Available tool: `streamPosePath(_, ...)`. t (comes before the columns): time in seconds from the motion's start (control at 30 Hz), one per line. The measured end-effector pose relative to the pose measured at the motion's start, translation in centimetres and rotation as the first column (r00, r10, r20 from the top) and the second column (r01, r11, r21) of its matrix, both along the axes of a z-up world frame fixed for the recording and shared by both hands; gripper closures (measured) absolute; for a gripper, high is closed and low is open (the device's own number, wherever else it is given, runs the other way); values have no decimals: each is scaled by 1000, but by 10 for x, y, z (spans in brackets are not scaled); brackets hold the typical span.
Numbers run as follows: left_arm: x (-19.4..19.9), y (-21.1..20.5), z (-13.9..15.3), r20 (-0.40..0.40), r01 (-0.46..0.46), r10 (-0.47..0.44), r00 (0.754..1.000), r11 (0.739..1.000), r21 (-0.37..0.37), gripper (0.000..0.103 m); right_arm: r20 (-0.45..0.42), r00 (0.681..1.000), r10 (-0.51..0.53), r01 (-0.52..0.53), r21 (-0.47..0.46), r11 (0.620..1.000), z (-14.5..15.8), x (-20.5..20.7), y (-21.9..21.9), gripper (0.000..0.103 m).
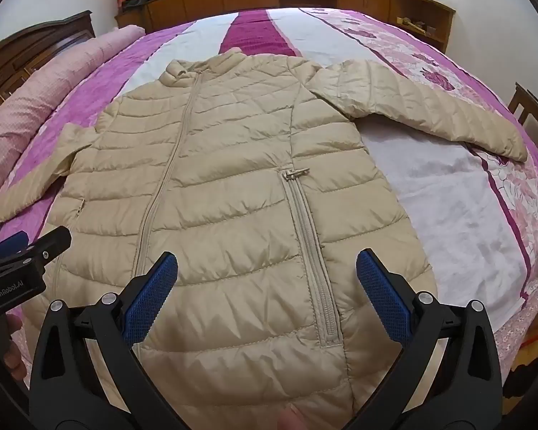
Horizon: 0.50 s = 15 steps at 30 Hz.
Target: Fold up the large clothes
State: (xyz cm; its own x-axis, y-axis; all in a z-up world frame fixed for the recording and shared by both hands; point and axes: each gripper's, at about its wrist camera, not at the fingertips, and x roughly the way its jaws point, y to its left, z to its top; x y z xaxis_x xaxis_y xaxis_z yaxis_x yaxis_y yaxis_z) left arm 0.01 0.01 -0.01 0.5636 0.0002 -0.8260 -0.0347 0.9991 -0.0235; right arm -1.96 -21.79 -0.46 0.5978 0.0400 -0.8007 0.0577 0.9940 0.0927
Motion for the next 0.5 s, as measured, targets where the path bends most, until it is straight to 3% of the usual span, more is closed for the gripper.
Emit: streamPosePath(0.5, 0, 0, 0, -1, 1, -1, 1000, 1000, -2, 5, -1, 1000, -1, 1, 10, 1000, 1, -1, -1, 3)
